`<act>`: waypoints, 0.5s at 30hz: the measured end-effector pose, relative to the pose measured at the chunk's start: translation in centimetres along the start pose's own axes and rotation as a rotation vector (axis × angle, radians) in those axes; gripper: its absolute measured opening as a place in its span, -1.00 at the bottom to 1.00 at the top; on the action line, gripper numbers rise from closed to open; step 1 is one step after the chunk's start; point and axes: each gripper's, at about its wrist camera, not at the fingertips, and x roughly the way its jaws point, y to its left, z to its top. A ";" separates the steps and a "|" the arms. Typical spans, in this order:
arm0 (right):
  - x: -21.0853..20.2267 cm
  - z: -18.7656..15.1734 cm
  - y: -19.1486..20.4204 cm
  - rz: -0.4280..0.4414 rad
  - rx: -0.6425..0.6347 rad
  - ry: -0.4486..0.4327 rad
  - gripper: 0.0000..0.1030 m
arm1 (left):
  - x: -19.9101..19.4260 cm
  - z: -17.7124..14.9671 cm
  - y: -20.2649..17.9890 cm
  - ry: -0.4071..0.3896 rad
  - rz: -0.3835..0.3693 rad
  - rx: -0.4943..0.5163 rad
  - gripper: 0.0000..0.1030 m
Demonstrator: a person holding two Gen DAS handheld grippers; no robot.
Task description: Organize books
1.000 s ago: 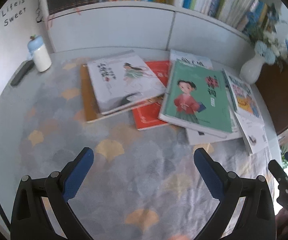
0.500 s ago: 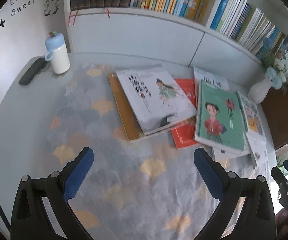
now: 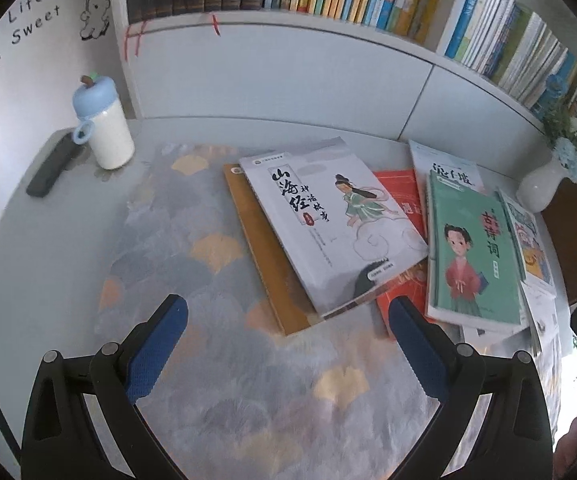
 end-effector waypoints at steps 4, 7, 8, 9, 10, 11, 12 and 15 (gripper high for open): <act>3.4 1.5 1.0 0.023 -0.014 0.031 1.00 | 2.3 0.9 0.2 0.017 -0.024 -0.004 0.95; 5.7 2.8 1.2 0.069 0.022 0.040 1.00 | 4.2 1.5 0.5 0.029 -0.020 -0.010 0.95; 6.6 3.2 1.5 0.076 0.020 0.045 1.00 | 4.8 1.7 0.6 0.033 -0.023 -0.012 0.95; 7.6 3.6 1.7 0.077 0.014 0.054 1.00 | 5.3 1.8 0.7 0.035 -0.024 -0.013 0.95; 8.7 3.9 1.9 0.082 0.009 0.064 1.00 | 5.8 1.9 0.9 0.037 -0.022 -0.013 0.93; 9.9 4.2 2.2 0.090 0.004 0.073 1.00 | 6.4 2.0 1.0 0.040 -0.022 -0.013 0.93; 11.2 4.4 2.6 0.095 -0.002 0.082 1.00 | 6.9 2.2 1.2 0.043 -0.026 -0.016 0.92; 14.2 4.8 3.4 0.102 -0.023 0.107 0.99 | 8.5 2.3 1.9 0.051 -0.059 -0.045 0.91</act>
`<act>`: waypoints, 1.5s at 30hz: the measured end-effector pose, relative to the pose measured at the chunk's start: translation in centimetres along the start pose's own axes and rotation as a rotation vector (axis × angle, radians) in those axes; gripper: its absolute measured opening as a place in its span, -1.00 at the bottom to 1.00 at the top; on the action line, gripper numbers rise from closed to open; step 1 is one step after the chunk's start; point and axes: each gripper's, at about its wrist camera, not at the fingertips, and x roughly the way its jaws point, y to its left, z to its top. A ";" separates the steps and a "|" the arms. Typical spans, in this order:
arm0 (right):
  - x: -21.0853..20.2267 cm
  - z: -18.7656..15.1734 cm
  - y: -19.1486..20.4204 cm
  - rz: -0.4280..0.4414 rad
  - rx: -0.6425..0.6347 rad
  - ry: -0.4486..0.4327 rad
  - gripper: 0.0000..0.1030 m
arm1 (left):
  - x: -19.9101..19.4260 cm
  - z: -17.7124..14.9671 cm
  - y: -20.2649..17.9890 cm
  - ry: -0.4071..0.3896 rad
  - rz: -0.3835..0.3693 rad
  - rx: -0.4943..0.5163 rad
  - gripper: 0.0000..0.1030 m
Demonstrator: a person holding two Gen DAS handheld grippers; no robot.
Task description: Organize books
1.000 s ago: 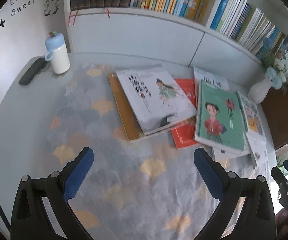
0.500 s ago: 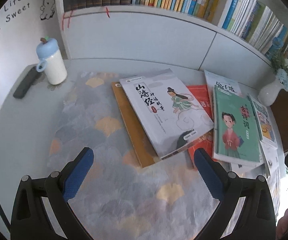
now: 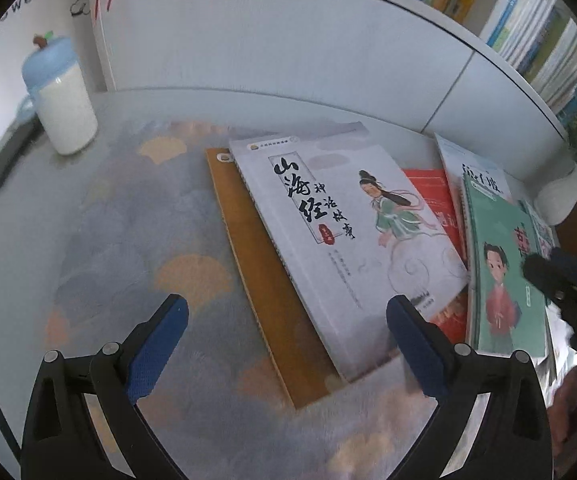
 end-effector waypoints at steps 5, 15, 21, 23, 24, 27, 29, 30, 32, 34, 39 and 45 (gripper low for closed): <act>4.9 1.1 0.8 0.032 -0.002 0.038 0.89 | 1.5 0.3 0.5 0.002 -0.061 -0.023 0.91; 11.7 2.4 2.1 0.067 -0.026 0.137 0.23 | 4.4 0.5 0.9 0.024 -0.078 -0.031 0.68; 11.1 1.8 4.0 0.179 -0.069 0.178 0.16 | 4.4 0.5 0.9 0.041 -0.099 0.011 0.68; 10.6 1.1 5.0 0.219 -0.092 0.189 0.13 | 4.1 0.1 0.9 0.056 -0.122 0.035 0.67; 10.0 0.6 5.5 0.223 -0.103 0.188 0.12 | 3.8 -0.3 0.9 0.061 -0.115 0.052 0.68; 8.4 -1.3 6.8 0.218 -0.134 0.205 0.02 | 3.0 -1.3 1.3 0.068 -0.110 0.069 0.68; 7.7 -2.3 6.8 0.232 -0.130 0.217 0.02 | 2.2 -1.9 1.9 0.074 -0.140 0.041 0.68; 7.2 -2.8 6.9 0.231 -0.125 0.219 0.02 | 1.8 -2.2 1.9 0.072 -0.153 0.032 0.68; 6.3 -3.5 6.9 0.220 -0.111 0.219 0.02 | 1.1 -2.9 1.9 0.076 -0.165 0.039 0.68; 5.2 -4.5 7.1 0.201 -0.114 0.221 0.02 | 0.5 -4.0 1.5 0.084 -0.176 0.055 0.68; 2.9 -6.3 7.1 0.205 -0.127 0.241 0.02 | -0.8 -6.9 0.6 0.115 -0.171 0.097 0.68; 2.4 -6.0 5.0 0.207 -0.060 0.232 0.02 | -2.4 -4.2 3.3 0.032 -0.173 0.009 0.68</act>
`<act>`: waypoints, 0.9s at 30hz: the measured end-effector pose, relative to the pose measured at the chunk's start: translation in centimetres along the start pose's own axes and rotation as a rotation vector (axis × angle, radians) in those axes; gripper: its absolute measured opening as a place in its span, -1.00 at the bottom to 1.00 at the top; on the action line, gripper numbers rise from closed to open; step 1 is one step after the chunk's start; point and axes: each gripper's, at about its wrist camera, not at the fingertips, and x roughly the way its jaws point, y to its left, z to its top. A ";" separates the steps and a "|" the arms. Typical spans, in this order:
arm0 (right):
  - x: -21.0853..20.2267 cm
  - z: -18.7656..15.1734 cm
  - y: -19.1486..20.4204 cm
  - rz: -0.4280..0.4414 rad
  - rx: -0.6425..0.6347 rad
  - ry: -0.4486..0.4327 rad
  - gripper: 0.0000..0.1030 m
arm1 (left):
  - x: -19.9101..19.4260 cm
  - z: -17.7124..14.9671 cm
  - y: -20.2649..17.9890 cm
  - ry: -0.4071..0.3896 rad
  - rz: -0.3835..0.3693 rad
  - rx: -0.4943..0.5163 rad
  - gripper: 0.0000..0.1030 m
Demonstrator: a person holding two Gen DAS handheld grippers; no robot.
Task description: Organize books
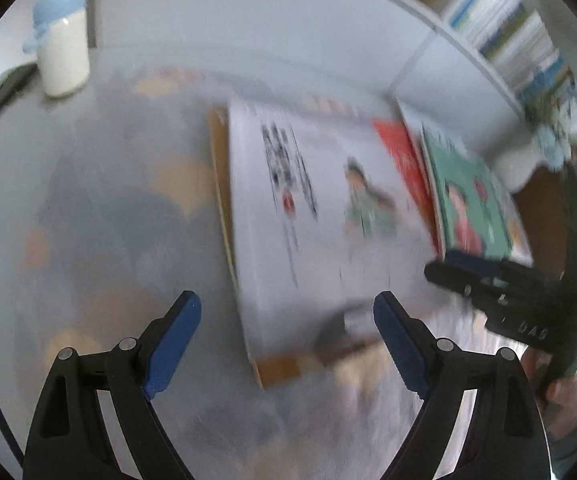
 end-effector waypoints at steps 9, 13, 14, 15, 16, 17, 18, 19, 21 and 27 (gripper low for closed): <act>1.8 4.3 -0.8 -0.024 0.051 -0.057 -0.14 | 4.1 5.7 0.7 -0.014 -0.044 0.009 0.66; 3.5 4.6 -0.4 -0.018 0.034 -0.029 -0.14 | 5.8 5.8 1.0 0.030 -0.085 0.011 0.67; 3.8 4.5 -0.3 -0.018 0.027 -0.024 -0.14 | 6.1 5.7 1.1 0.041 -0.086 0.015 0.67; 4.0 4.4 -0.2 -0.019 0.020 -0.021 -0.14 | 6.4 5.7 1.5 0.049 -0.100 -0.001 0.67; 4.1 4.3 -0.2 -0.022 0.014 -0.022 -0.14 | 6.4 5.6 1.7 0.044 -0.113 -0.016 0.67; 4.2 4.2 -0.2 -0.021 0.013 -0.022 -0.14 | 6.3 5.6 2.0 0.035 -0.129 -0.036 0.67; 4.2 4.3 -0.3 -0.019 0.013 -0.023 -0.14 | 6.1 5.6 2.1 0.030 -0.148 -0.049 0.67; 4.2 4.3 -0.4 -0.020 0.013 -0.022 -0.14 | 5.9 5.6 2.2 0.029 -0.156 -0.055 0.67; 4.3 4.4 -0.4 -0.012 0.015 -0.018 -0.14 | 6.0 5.6 2.3 0.040 -0.156 -0.055 0.66; 3.5 4.3 -0.6 -0.042 0.005 -0.039 -0.14 | 4.3 5.7 2.5 -0.020 -0.186 -0.092 0.66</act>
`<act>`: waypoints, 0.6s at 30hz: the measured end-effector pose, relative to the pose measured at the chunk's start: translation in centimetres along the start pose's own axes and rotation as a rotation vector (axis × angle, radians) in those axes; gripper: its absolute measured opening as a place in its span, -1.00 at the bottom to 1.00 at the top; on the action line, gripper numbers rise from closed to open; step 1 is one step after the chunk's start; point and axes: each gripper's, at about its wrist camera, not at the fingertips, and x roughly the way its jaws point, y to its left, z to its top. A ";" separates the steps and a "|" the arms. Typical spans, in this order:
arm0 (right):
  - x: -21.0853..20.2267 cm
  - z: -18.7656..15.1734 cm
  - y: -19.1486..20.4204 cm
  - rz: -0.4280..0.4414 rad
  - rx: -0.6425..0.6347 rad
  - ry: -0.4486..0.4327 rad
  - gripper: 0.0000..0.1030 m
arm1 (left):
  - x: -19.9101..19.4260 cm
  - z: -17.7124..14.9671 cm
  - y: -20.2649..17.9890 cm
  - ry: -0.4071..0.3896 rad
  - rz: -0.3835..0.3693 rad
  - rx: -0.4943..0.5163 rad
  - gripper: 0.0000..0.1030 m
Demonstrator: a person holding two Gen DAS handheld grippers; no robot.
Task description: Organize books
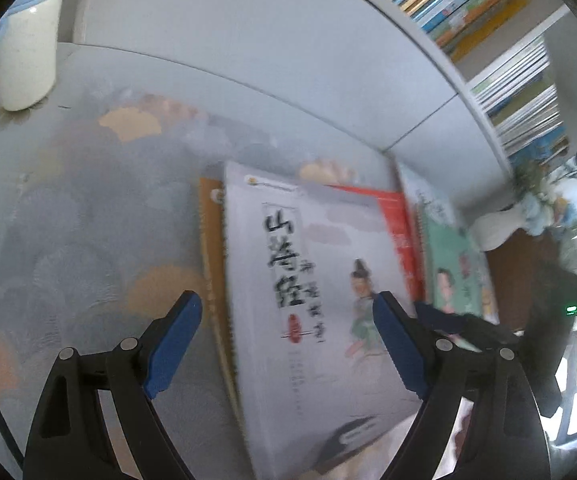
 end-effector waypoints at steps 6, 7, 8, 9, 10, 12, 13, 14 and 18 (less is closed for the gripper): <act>0.5 0.1 0.3 0.017 -0.003 0.014 -0.14 | 2.0 0.2 0.0 0.031 0.040 0.003 0.66; 0.4 0.1 0.4 0.011 -0.006 0.009 -0.14 | 2.1 0.2 0.1 0.035 0.037 -0.008 0.66; 0.4 0.0 0.5 0.014 -0.009 0.011 -0.14 | 2.1 0.2 0.1 0.044 0.032 -0.018 0.65; 0.5 0.0 0.6 0.009 -0.011 0.013 -0.14 | 1.8 0.1 0.1 0.038 0.033 -0.027 0.64; 0.6 0.0 0.7 0.002 -0.013 0.016 -0.14 | 1.4 0.0 0.2 0.024 0.041 -0.031 0.63; 0.4 -0.2 0.6 -0.019 -0.010 0.010 -0.14 | 0.3 -0.2 -0.1 -0.018 0.049 -0.031 0.63; 0.3 -0.3 0.5 -0.022 -0.004 0.009 -0.14 | 0.2 -0.2 -0.2 -0.025 0.040 -0.029 0.63; 0.3 -0.3 0.3 -0.017 0.005 0.009 -0.14 | 0.2 -0.1 -0.3 -0.021 0.026 -0.023 0.63; 0.5 -0.2 0.2 0.015 0.009 0.024 -0.14 | 1.9 0.3 -0.7 0.018 0.075 0.020 0.63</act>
